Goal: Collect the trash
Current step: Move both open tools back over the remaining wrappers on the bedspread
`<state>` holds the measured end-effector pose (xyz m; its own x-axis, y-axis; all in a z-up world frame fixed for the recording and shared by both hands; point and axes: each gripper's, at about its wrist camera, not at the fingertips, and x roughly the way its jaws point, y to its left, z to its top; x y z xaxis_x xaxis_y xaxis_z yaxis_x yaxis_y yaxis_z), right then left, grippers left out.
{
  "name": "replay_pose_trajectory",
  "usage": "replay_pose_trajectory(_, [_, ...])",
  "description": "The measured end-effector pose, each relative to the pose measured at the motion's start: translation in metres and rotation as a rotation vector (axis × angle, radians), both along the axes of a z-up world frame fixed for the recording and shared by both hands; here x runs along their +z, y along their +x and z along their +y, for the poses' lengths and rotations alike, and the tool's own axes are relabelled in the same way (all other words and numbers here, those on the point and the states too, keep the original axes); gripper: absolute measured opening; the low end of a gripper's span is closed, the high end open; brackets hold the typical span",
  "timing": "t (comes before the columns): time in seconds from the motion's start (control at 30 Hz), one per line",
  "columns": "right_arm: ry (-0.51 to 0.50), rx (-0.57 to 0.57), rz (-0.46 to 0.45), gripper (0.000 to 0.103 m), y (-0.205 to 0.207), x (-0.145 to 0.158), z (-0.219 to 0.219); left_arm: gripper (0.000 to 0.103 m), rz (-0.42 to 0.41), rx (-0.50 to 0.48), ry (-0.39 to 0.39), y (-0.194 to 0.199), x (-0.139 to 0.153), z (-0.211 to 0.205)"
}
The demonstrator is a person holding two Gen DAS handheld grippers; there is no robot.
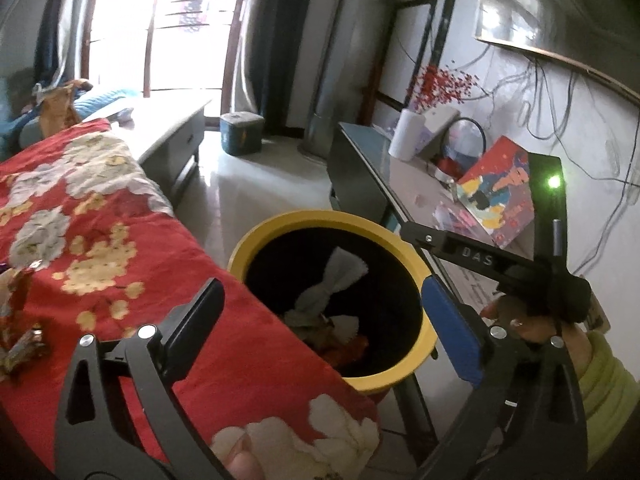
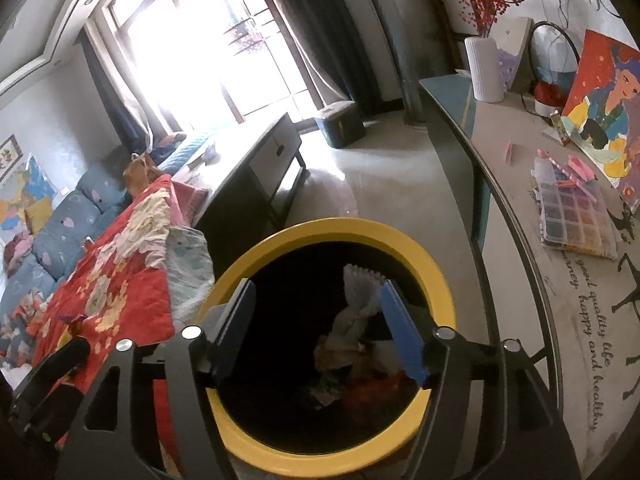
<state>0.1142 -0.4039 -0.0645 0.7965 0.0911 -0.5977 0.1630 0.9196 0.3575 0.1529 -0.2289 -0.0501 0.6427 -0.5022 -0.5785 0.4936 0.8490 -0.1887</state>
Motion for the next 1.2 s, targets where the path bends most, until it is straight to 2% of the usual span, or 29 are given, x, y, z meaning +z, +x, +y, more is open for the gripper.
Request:
replay_pose_trajectory(0.57, [-0.047,0.143,-0.053,0.073,-0.004,0.027,0.067,0.092,-0.06,0.22,-0.02,-0.012,0.023,0.075])
replay_pose_trajectory(1.2, [-0.114,0.346,-0.06,0.073,-0.006,0.038,0.16,0.092,-0.112,0.399,-0.045,-0.027,0.034,0.149])
